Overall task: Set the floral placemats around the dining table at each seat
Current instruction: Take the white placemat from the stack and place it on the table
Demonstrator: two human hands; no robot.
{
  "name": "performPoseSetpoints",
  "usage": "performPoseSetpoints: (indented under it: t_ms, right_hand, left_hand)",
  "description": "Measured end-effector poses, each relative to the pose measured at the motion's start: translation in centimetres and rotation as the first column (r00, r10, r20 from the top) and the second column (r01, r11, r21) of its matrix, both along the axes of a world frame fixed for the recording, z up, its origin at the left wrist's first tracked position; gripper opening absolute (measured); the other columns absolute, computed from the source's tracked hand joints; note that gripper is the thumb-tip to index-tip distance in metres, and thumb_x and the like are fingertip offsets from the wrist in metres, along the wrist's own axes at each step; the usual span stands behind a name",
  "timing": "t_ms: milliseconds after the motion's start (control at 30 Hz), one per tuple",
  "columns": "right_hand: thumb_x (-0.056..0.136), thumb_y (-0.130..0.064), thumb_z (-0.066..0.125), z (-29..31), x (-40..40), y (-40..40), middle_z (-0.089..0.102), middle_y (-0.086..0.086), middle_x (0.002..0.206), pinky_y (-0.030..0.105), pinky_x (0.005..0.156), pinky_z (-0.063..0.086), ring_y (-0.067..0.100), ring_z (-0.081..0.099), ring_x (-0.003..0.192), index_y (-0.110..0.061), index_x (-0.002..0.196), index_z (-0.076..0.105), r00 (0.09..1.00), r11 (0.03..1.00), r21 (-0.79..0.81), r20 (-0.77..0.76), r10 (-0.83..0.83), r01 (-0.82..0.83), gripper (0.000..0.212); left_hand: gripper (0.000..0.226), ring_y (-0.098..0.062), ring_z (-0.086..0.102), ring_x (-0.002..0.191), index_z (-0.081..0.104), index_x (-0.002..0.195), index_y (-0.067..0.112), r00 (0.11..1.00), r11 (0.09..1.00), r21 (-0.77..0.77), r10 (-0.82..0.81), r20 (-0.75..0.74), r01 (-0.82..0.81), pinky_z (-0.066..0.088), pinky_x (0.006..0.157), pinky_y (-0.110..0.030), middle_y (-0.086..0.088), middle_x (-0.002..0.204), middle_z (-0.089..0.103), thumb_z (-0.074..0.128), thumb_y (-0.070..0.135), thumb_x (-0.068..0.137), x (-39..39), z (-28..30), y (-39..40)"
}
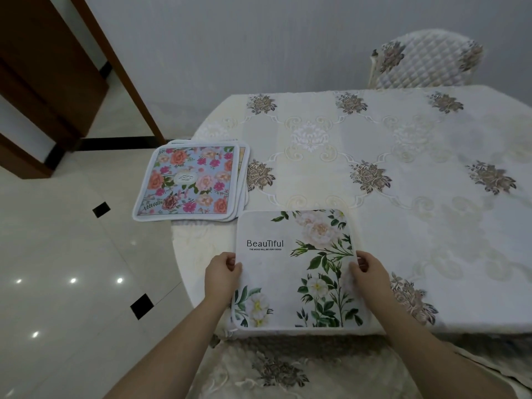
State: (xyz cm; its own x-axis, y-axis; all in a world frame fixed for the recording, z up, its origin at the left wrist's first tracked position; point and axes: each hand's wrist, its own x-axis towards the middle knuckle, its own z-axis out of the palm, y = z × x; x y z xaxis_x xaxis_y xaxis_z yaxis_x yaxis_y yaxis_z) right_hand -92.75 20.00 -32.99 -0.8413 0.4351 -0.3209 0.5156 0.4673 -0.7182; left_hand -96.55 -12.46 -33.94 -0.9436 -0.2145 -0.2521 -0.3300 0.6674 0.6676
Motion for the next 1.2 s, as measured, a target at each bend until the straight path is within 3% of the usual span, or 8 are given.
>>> performPoseSetpoints:
  t_ms: [100, 200, 467, 567, 667, 867, 1033, 1200]
  right_hand:
    - [0.097, -0.019, 0.055, -0.8, 0.2, 0.1, 0.059, 0.008, 0.116, 0.032, 0.085, 0.044, 0.016, 0.052, 0.095, -0.011, 0.134, 0.052, 1.0, 0.999, 0.038, -0.003, 0.009, -0.008, 0.038]
    - [0.097, -0.019, 0.055, -1.4, 0.1, 0.2, 0.054, 0.012, 0.121, 0.035, 0.089, 0.044, 0.016, 0.049, 0.097, -0.009, 0.136, 0.051, 0.999, 0.996, 0.087, 0.011, 0.032, -0.033, 0.04]
    - [0.099, -0.02, 0.052, -1.6, 0.6, -0.3, 0.044, 0.008, 0.124, 0.029, 0.096, 0.039, 0.017, 0.047, 0.103, -0.008, 0.144, 0.044, 0.999, 0.987, 0.154, -0.015, 0.051, -0.048, 0.047]
    - [0.097, -0.021, 0.054, -2.1, 0.7, -0.2, 0.047, 0.014, 0.126, 0.042, 0.098, 0.042, 0.028, 0.046, 0.109, -0.008, 0.141, 0.048, 0.994, 0.934, 0.341, 0.008, 0.109, -0.105, 0.046]
    - [0.099, -0.022, 0.05, -2.1, 0.5, -0.5, 0.045, 0.017, 0.131, 0.045, 0.098, 0.034, 0.034, 0.041, 0.114, -0.012, 0.142, 0.046, 0.98, 0.868, 0.456, 0.106, 0.168, -0.198, 0.044]
    - [0.1, -0.022, 0.047, -2.2, 0.7, -0.8, 0.043, 0.017, 0.131, 0.046, 0.099, 0.03, 0.036, 0.038, 0.117, -0.011, 0.142, 0.045, 0.98, 0.855, 0.479, 0.106, 0.168, -0.198, 0.043]
    - [0.1, -0.021, 0.044, -2.3, 0.6, -0.9, 0.039, 0.015, 0.135, 0.049, 0.104, 0.026, 0.034, 0.034, 0.122, -0.012, 0.145, 0.04, 0.979, 0.86, 0.467, 0.103, 0.178, -0.205, 0.045]
    - [0.099, -0.016, 0.042, -2.3, -0.5, -1.2, 0.042, 0.017, 0.133, 0.048, 0.104, 0.025, 0.034, 0.033, 0.122, -0.011, 0.142, 0.043, 0.986, 0.894, 0.416, 0.087, 0.145, -0.168, 0.043]
  left_hand:
    - [0.022, -0.021, 0.054, 0.079, 0.061, 0.111, 0.008, 0.992, 0.989, -0.09, -0.12, -0.028, 0.117, 0.044, 0.068, -0.032, -0.005, 0.09, 0.056, 0.062, 0.011, 0.089, -0.2, 0.2, 0.4]
    - [0.036, -0.026, 0.052, 0.083, 0.054, 0.125, 0.01, 0.982, 0.974, -0.143, -0.185, -0.04, 0.178, 0.046, 0.071, -0.037, -0.008, 0.095, 0.051, 0.059, 0.008, 0.089, -0.1, 0.3, 0.9]
    - [0.049, -0.022, 0.057, 0.09, 0.047, 0.141, 0.011, 0.98, 0.976, -0.09, -0.195, 0.026, 0.197, 0.046, 0.079, -0.031, -0.007, 0.111, 0.051, 0.058, 0.016, 0.094, -0.6, 0.0, -0.1]
    - [0.049, -0.026, 0.059, 0.1, 0.044, 0.143, 0.008, 0.976, 0.969, -0.115, -0.214, 0.04, 0.217, 0.049, 0.088, -0.034, -0.012, 0.124, 0.05, 0.055, 0.017, 0.096, -0.5, -0.1, -0.1]
    - [0.049, -0.029, 0.058, 0.1, 0.043, 0.144, 0.006, 0.973, 0.964, -0.133, -0.231, 0.011, 0.231, 0.049, 0.089, -0.038, -0.015, 0.125, 0.05, 0.053, 0.016, 0.098, 0.0, -0.4, 0.0]
    - [0.048, -0.032, 0.058, 0.094, 0.042, 0.145, 0.006, 0.971, 0.958, -0.164, -0.238, -0.002, 0.235, 0.049, 0.085, -0.038, -0.017, 0.122, 0.05, 0.051, 0.016, 0.099, 0.4, -0.6, 0.1]
    - [0.049, -0.035, 0.056, 0.099, 0.047, 0.142, 0.006, 0.968, 0.927, -0.294, -0.251, -0.018, 0.235, 0.046, 0.084, -0.043, -0.018, 0.117, 0.055, 0.054, 0.018, 0.095, 0.7, -0.9, 0.2]
    - [0.048, -0.032, 0.057, 0.092, 0.045, 0.142, 0.008, 0.978, 0.957, -0.203, -0.208, 0.004, 0.205, 0.048, 0.081, -0.04, -0.016, 0.118, 0.052, 0.051, 0.018, 0.096, 0.5, -0.8, 0.5]
